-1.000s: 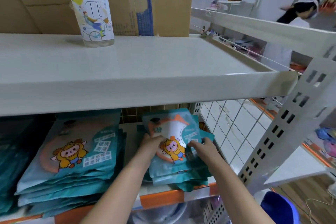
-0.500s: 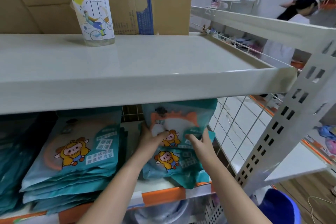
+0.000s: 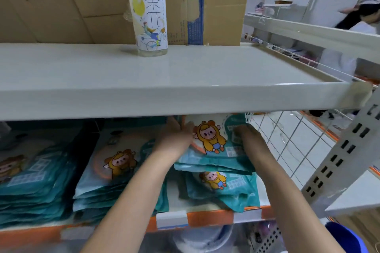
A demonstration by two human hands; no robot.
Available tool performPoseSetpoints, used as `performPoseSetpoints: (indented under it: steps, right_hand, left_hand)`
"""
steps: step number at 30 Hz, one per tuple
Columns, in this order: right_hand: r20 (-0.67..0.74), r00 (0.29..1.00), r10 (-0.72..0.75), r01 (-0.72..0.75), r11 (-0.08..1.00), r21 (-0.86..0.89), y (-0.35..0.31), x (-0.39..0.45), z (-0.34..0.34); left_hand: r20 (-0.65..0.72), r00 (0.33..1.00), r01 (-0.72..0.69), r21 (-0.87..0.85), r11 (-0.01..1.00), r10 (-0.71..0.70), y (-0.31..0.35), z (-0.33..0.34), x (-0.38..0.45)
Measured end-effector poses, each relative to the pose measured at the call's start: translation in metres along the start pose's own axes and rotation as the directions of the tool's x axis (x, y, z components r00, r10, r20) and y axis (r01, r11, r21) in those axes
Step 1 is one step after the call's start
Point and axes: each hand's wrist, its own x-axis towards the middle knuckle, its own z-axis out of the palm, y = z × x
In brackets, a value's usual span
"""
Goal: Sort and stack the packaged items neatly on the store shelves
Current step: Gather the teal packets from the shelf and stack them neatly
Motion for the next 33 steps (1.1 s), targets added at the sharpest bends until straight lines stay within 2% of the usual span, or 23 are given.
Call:
performPoseSetpoints:
  steps: [5,10,13,15,17,18,20,22,24,26,29,31,33]
  right_hand:
    - [0.176,0.984,-0.005,0.003,1.000,0.011,-0.034,-0.020,0.060]
    - [0.252,0.966,-0.060,0.053,0.998,0.036,-0.046,-0.033,0.127]
    - [0.250,0.966,-0.070,0.106,0.986,-0.133,-0.039,-0.032,0.152]
    - [0.225,0.974,-0.037,0.120,0.923,-0.367,-0.028,-0.028,0.161]
    - [0.234,0.972,0.012,0.101,0.881,-0.462,-0.021,-0.029,0.166]
    - [0.259,0.965,0.049,0.070,0.901,-0.428,-0.020,-0.030,0.168]
    - [0.310,0.941,0.136,-0.057,0.966,-0.252,-0.021,-0.033,0.170]
    - [0.322,0.937,0.136,-0.095,0.986,-0.137,-0.021,-0.033,0.170]
    - [0.327,0.941,0.093,-0.050,0.989,-0.137,-0.024,-0.035,0.165]
    - [0.328,0.940,0.093,-0.060,0.992,-0.111,-0.024,-0.036,0.159]
    - [0.255,0.962,0.093,-0.086,0.996,-0.038,-0.013,-0.034,0.142]
    - [0.151,0.982,0.111,-0.102,0.992,-0.071,-0.002,-0.029,0.124]
    - [0.041,0.987,0.158,-0.153,0.982,-0.115,0.014,-0.022,0.100]
  left_hand:
    - [-0.093,0.995,0.042,0.065,0.997,-0.036,-0.022,-0.088,-0.010]
    - [-0.158,0.980,0.133,0.077,0.988,-0.120,-0.072,-0.140,-0.008]
    - [-0.159,0.972,0.190,0.084,0.978,-0.175,-0.101,-0.146,-0.003]
    - [-0.132,0.968,0.233,0.158,0.960,-0.213,-0.117,-0.142,-0.002]
    - [-0.142,0.956,0.286,0.249,0.925,-0.257,-0.131,-0.135,0.000]
    - [-0.140,0.950,0.305,0.233,0.923,-0.278,-0.134,-0.133,0.001]
    - [-0.116,0.953,0.298,0.171,0.939,-0.281,-0.133,-0.134,0.000]
    - [-0.107,0.962,0.265,0.154,0.952,-0.250,-0.132,-0.136,0.001]
    - [-0.121,0.962,0.263,0.162,0.951,-0.245,-0.131,-0.138,0.003]
    - [-0.172,0.960,0.258,0.249,0.933,-0.219,-0.126,-0.138,0.001]
    - [-0.288,0.957,0.169,0.490,0.855,-0.024,-0.101,-0.126,-0.006]
    - [-0.296,0.947,0.044,0.499,0.865,0.123,-0.078,-0.106,-0.010]
    - [-0.238,0.944,-0.104,0.440,0.892,0.227,-0.056,-0.080,-0.013]
